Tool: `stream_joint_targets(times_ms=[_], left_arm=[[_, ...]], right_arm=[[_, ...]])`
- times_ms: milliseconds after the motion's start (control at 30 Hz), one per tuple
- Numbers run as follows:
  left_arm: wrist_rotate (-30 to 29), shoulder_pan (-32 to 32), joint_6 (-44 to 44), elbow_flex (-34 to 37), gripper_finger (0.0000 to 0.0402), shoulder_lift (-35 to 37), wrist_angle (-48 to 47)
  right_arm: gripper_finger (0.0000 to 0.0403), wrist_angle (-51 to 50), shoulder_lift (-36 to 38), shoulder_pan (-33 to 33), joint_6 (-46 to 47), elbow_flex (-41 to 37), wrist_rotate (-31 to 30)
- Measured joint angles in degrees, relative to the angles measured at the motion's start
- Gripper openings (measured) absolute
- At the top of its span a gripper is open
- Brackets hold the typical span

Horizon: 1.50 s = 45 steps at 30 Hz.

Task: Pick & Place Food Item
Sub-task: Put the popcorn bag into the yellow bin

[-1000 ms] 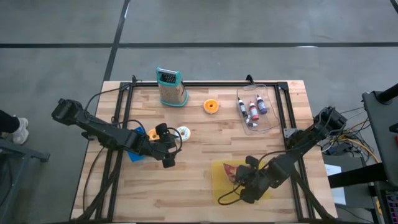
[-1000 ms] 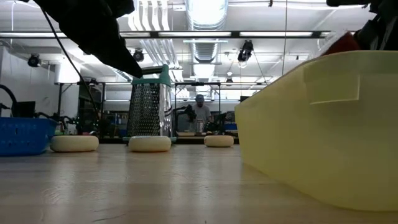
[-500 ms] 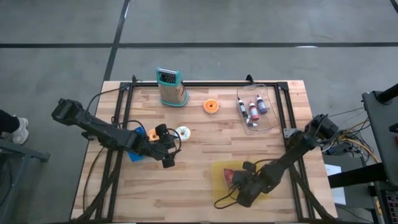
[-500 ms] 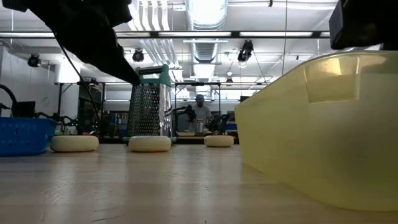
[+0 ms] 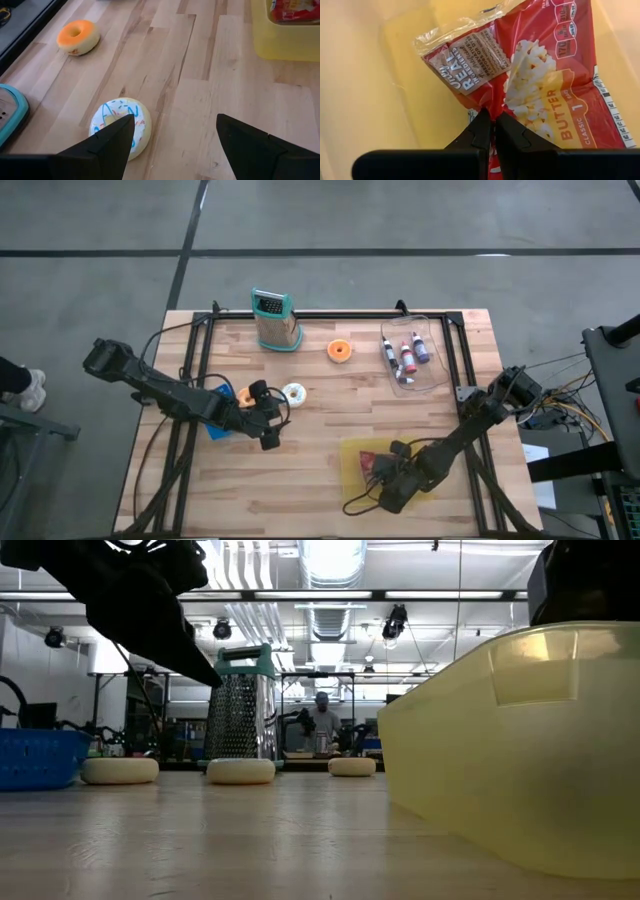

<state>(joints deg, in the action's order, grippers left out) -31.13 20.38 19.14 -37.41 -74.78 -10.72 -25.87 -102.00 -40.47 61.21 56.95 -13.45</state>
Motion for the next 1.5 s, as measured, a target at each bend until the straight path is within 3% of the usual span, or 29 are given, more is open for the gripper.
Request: stream_joint_targets(times_ms=[233, 833, 1067, 1500], left_arm=[[0.1, 0.0, 0.2, 0.0, 0.0287, 0.0, 0.2], [0.1, 0.0, 0.2, 0.0, 0.0287, 0.0, 0.8], [0.1, 0.0, 0.4, 0.0, 0.0287, 0.0, 0.8], [0.0, 0.0, 0.2, 0.2, 0.0287, 0.0, 0.8]], right_arm=[[0.0013, 0.1, 0.0, 0.0, 9.3, -0.1, -0.2], [0.0013, 0.3, -0.1, 0.1, 21.9, -0.1, -0.2], [0.0016, 0.8, -0.1, 0.1, 22.9, -0.1, -0.2], [0.0071, 1.0, -0.1, 0.1, 22.8, -0.2, 0.0]])
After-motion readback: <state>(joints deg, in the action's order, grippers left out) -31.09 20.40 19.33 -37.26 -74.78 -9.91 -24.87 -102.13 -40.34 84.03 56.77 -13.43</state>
